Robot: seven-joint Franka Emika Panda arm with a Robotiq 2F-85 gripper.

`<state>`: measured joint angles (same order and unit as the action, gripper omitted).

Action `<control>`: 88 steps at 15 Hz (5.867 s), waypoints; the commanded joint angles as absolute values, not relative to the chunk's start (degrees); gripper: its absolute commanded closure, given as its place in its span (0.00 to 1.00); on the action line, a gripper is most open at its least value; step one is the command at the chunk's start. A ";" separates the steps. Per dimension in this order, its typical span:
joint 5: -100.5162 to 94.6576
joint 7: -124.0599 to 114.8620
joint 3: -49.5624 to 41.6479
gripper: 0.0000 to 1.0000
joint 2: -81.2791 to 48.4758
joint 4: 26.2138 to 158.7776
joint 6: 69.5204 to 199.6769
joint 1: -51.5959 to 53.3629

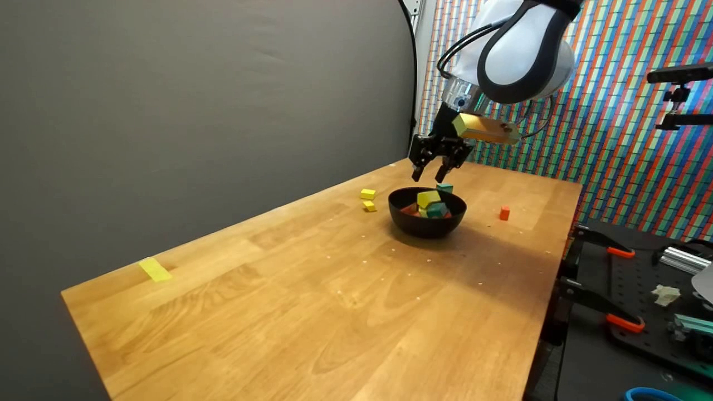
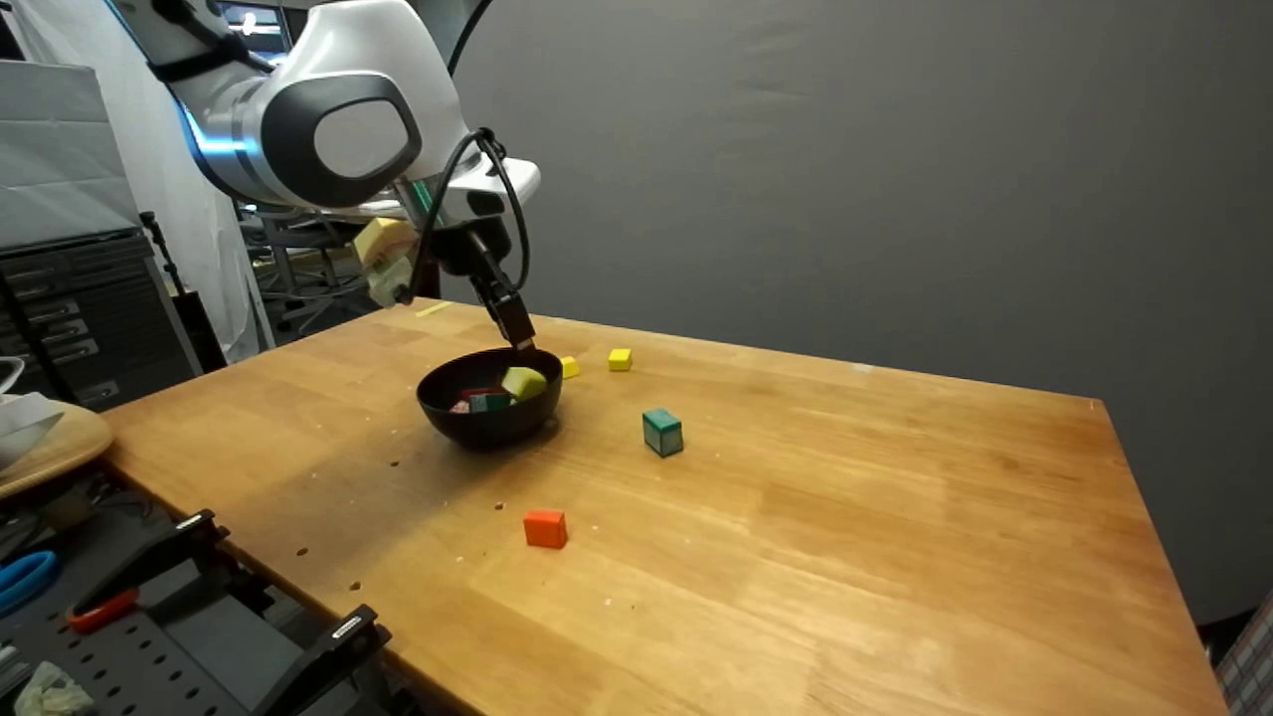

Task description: Put all the toy blocks into the bowl.

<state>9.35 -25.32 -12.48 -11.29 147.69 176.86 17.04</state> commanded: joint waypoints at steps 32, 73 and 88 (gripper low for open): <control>12.96 -9.14 -0.71 0.00 -25.43 135.35 178.39 -9.07; 26.66 -1.81 13.37 0.92 -6.21 145.31 165.10 -16.17; 31.85 -25.64 4.55 0.12 -15.37 136.71 160.84 -2.34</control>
<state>28.80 -22.03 6.77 -13.19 137.94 160.81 -2.65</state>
